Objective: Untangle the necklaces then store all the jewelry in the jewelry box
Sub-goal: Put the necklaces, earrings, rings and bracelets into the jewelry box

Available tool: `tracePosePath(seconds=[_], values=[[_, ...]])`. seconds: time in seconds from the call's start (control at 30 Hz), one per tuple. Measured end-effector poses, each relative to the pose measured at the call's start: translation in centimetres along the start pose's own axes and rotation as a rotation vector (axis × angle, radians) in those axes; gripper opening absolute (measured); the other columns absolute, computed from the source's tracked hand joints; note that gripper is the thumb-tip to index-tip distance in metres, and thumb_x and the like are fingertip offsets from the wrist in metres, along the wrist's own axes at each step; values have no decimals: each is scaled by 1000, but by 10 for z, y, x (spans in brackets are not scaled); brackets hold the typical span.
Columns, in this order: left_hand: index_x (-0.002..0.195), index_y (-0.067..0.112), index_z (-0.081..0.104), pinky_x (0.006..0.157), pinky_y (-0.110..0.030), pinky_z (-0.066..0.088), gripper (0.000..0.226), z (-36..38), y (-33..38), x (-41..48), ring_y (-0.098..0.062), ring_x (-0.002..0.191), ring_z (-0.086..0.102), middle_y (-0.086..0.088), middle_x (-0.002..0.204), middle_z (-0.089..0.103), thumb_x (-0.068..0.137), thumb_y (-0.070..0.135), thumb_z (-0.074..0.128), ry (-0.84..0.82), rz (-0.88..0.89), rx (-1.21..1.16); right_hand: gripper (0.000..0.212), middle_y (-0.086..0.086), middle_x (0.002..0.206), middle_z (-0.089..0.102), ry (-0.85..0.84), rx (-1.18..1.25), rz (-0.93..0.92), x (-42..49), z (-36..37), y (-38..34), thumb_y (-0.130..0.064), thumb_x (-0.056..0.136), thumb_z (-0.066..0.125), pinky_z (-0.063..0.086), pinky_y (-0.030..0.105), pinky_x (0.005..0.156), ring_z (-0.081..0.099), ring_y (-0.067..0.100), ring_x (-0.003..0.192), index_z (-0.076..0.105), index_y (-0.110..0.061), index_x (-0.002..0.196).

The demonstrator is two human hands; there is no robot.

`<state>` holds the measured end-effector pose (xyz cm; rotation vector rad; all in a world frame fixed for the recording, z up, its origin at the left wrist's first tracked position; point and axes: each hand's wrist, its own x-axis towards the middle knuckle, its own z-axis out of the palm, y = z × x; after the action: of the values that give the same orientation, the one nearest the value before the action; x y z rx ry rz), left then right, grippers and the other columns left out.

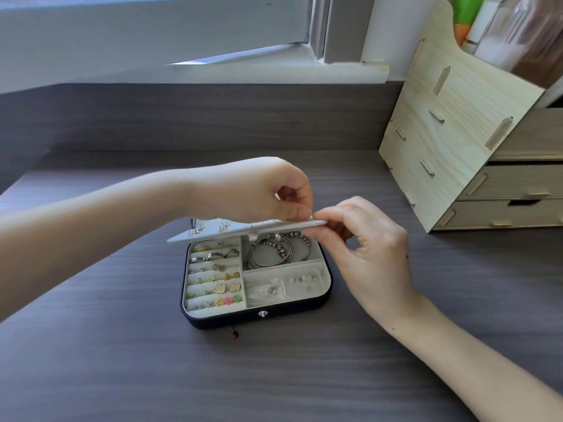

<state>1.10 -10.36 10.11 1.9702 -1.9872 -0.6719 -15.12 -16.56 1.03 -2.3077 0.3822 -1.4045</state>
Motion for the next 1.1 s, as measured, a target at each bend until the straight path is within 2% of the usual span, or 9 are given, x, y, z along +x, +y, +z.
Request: tracePosePath(seconds=[0.13,0.23,0.37,0.47,0.57,0.7,0.8,0.9,1.1], values=[[91,32,64,61,-6,41,22,-3,-2,-7,10,69,54,15,85,64,88,47,49,57,-82,-52,16,3,73,61,-13,3,23,4,1,-1,-19,82,71,45,21,59,53,8,63,71,-3,82],[94,36,65,73,-18,45,38,-13,-7,-25,8,83,58,19,91,65,75,60,42,145,-141,-127,16,1,72,60,-41,15,57,10,-1,-2,-20,80,73,41,13,60,51,7,62,70,-5,80],[88,36,68,83,-29,47,41,-22,-23,-55,-1,92,61,15,92,68,73,63,42,303,-209,-261,14,2,70,60,-87,9,110,27,-2,-3,-22,79,72,38,15,59,51,11,62,70,-8,78],[89,35,68,76,-25,49,41,-18,-32,-77,-2,86,62,13,91,69,78,70,53,370,-206,-360,15,2,69,60,-100,-2,155,41,0,-4,-24,80,71,41,22,59,51,12,64,69,-9,77],[89,36,66,69,-15,46,22,-6,-37,-84,1,85,62,18,90,68,79,53,56,475,-165,-300,15,0,71,61,-119,-19,201,51,2,-4,-25,80,73,43,27,62,51,11,66,68,-10,79],[89,34,65,77,-26,51,14,3,-44,-78,-3,87,62,15,87,68,92,23,57,669,-119,-269,31,-3,77,58,-54,-157,212,53,1,-14,-37,79,72,46,29,63,51,10,64,65,-16,101],[93,27,68,77,-25,50,13,7,-50,-68,-5,89,62,14,92,67,92,19,59,771,-131,-332,21,-4,76,60,-34,-220,38,37,-6,-39,-36,81,69,47,32,59,53,13,63,69,-19,93],[96,19,69,70,-21,48,10,12,-57,-62,-2,80,59,10,90,66,91,15,60,852,-129,-409,13,-1,68,60,-240,-224,-282,2,1,-62,-26,82,66,44,33,53,52,20,61,71,-19,71],[101,20,64,60,-14,43,18,17,-62,-62,-4,69,53,7,83,61,90,7,59,930,-129,-498,25,-3,70,52,-495,-497,-779,-38,18,-60,-5,84,53,28,29,64,37,18,70,72,-20,78]])
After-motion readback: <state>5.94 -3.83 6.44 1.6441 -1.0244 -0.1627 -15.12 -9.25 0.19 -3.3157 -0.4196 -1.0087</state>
